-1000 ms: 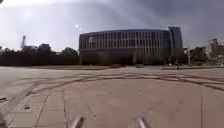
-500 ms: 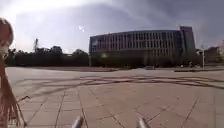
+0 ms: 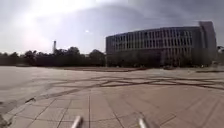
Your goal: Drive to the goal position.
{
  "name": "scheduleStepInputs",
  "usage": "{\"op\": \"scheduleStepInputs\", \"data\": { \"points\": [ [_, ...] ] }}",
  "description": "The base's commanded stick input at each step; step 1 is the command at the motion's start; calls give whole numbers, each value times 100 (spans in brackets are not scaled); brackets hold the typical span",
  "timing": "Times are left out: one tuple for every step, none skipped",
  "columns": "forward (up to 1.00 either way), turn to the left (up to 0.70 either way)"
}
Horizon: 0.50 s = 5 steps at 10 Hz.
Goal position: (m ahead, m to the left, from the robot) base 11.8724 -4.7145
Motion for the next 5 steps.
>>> {"op": "scheduleStepInputs", "data": {
  "points": [
    [99,4],
    [99,0],
    [99,0],
    [99,0],
    [99,0]
  ]
}}
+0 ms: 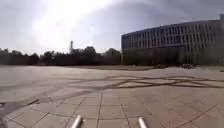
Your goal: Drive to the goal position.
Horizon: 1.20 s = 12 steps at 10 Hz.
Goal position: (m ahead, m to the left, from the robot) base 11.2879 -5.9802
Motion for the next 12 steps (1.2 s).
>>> {"op": "scheduleStepInputs", "data": {
  "points": [
    [99,0],
    [99,0],
    [99,0],
    [99,0],
    [99,3],
    [99,26],
    [99,40],
    [99,40],
    [99,40],
    [99,40],
    [99,40],
    [99,40]
  ]
}}
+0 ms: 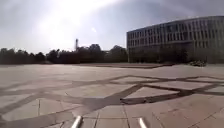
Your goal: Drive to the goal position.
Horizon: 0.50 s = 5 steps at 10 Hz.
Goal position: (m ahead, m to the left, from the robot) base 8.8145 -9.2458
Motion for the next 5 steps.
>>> {"op": "scheduleStepInputs", "data": {
  "points": [
    [99,40],
    [99,40],
    [99,40],
    [99,40],
    [99,40]
  ]
}}
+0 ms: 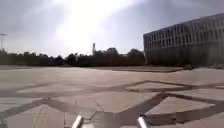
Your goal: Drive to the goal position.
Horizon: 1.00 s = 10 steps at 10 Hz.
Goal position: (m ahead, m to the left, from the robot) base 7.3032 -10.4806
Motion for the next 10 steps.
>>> {"op": "scheduleStepInputs", "data": {
  "points": [
    [99,40],
    [99,40],
    [99,40],
    [99,11],
    [99,0],
    [99,0],
    [99,0],
    [99,0],
    [99,0],
    [99,0]
  ]
}}
